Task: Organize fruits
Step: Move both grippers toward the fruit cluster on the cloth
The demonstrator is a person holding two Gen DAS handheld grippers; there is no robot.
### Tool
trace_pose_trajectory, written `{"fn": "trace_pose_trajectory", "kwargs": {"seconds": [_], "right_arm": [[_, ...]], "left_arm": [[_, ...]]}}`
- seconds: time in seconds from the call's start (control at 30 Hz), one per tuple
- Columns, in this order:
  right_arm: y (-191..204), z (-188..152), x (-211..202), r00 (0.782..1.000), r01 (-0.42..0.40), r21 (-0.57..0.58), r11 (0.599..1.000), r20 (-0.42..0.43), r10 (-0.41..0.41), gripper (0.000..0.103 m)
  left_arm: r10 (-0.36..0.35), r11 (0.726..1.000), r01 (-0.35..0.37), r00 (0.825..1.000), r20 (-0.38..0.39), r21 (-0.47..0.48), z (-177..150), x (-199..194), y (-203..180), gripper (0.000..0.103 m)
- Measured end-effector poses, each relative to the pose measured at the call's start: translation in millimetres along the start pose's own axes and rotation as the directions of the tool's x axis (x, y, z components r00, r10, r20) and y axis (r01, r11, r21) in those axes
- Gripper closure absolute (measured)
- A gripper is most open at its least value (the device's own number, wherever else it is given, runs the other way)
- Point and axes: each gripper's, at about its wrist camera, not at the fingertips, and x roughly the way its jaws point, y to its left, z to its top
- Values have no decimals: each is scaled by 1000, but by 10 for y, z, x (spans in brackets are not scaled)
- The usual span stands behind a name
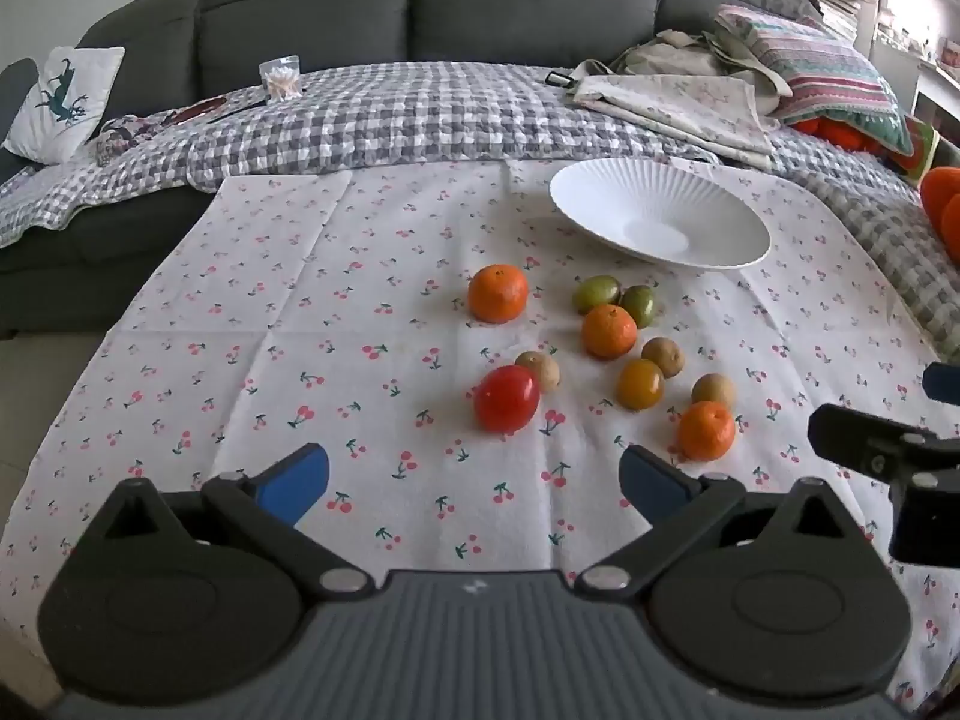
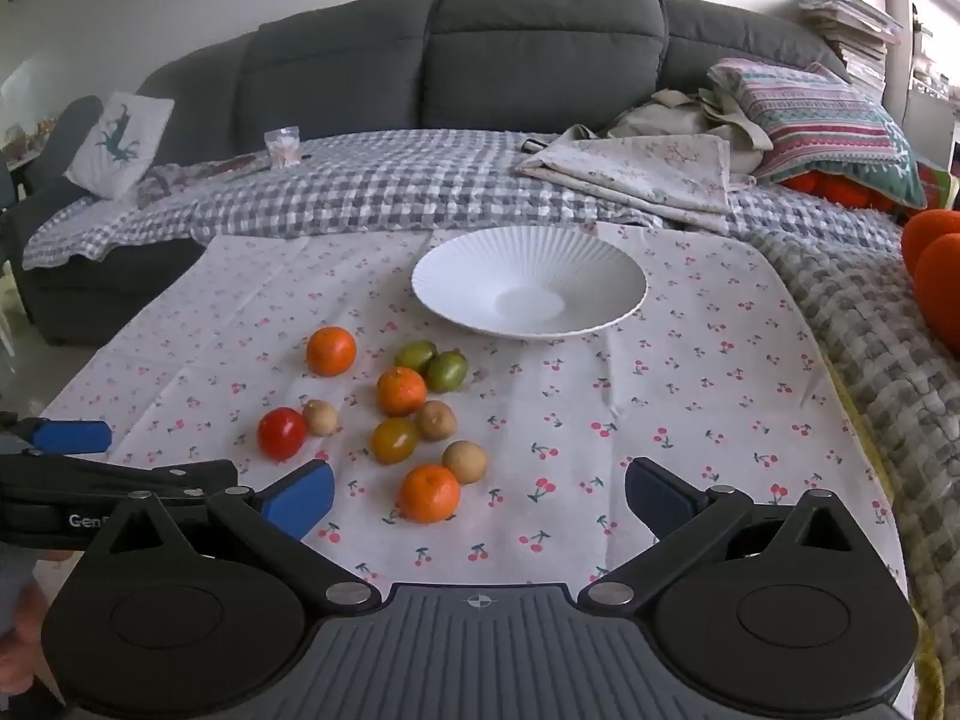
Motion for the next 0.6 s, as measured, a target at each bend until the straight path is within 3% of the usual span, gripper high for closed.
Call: {"fn": "trace_pose_trajectory", "kwargs": {"seconds": [0.6], "right_arm": [[40,-7,61,1000,6,-15,1000,-22,-7,0]], "left_arm": [[-16,999,15,1000,21,30,-16,52,33,1]]}}
